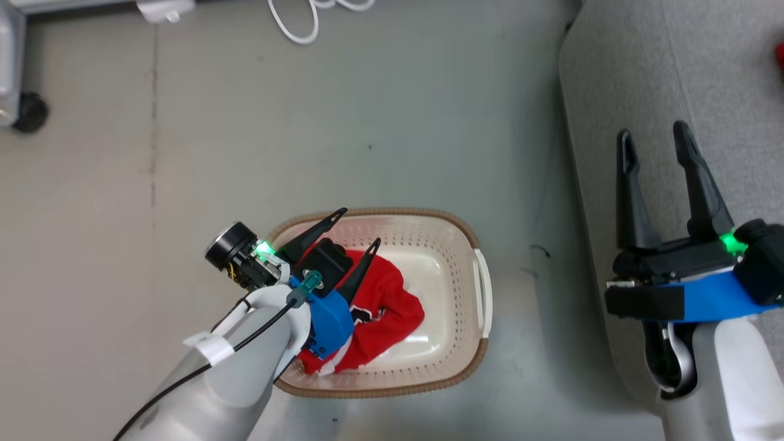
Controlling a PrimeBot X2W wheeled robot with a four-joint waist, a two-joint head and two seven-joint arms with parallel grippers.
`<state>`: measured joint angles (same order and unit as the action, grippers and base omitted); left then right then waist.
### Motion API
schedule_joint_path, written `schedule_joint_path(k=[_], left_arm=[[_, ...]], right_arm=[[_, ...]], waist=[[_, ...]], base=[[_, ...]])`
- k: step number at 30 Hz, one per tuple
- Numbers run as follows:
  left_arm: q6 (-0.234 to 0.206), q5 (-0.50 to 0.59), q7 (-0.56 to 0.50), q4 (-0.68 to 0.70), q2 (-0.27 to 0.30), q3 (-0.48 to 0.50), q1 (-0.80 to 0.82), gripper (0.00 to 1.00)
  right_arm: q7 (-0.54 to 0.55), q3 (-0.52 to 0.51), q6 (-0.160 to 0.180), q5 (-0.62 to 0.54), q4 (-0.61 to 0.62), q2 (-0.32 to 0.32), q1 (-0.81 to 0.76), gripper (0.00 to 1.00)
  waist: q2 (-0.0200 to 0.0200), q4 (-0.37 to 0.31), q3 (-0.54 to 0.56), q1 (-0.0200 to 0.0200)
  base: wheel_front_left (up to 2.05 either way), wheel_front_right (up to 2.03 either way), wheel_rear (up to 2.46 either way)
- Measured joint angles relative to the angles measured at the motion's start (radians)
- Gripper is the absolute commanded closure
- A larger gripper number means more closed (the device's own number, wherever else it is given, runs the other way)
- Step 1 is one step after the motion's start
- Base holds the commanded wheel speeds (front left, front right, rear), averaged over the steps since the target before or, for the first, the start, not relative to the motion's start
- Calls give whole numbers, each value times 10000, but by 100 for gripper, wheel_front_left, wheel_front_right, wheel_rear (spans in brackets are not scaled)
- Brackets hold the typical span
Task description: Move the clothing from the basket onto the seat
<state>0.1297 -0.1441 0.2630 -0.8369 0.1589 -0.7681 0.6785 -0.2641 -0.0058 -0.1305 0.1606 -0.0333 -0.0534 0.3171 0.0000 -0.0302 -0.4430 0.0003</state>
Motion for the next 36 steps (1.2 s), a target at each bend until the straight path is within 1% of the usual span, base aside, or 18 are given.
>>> schedule_joint_path(k=[8, 13, 17, 20, 22, 28, 33, 36], left_arm=[[0, -370, -2, -1925, -25, -2144, 1262, 0], [0, -408, -234, -2872, -44, -3440, 1822, 0], [0, -374, -786, -3607, -90, -4219, 2277, 0], [0, -232, -1074, -3866, -104, -4727, 2418, 0], [0, -17, -1283, -3983, -113, -4897, 2538, 0], [0, 174, -1933, -4226, -33, -5081, 2722, 0], [0, 1034, -2585, -4345, 81, -5118, 3086, 0], [0, 1166, -2995, -4406, 136, -5120, 3289, 0]], right_arm=[[0, 192, 0, -15, 217, -33, 709, 0], [0, 316, 0, -15, 355, -31, 1081, 0], [0, 305, 0, -27, 460, -31, 1290, 0], [2, 303, 0, -48, 525, -27, 1391, 0], [0, 297, 0, -61, 583, -27, 1461, 0], [0, 295, 0, -36, 765, -15, 1648, 0], [0, 288, 0, -36, 922, -4, 1742, 0], [0, 247, 0, -40, 1053, 2, 1814, 0]], waist=[[0, -407, -1289, 0], [0, -669, -2045, -1], [0, -830, -2622, -1], [0, -918, -3025, -1], [0, -971, -3264, -1], [0, -1113, -3922, -1], [0, -1208, -4456, -1], [0, -1245, -4782, -1]], base=[[0, 0, 0], [0, 0, 0], [0, 0, 0], [0, 0, 0], [0, 0, 0], [0, 0, 0], [0, 0, 0], [0, 0, 0]])
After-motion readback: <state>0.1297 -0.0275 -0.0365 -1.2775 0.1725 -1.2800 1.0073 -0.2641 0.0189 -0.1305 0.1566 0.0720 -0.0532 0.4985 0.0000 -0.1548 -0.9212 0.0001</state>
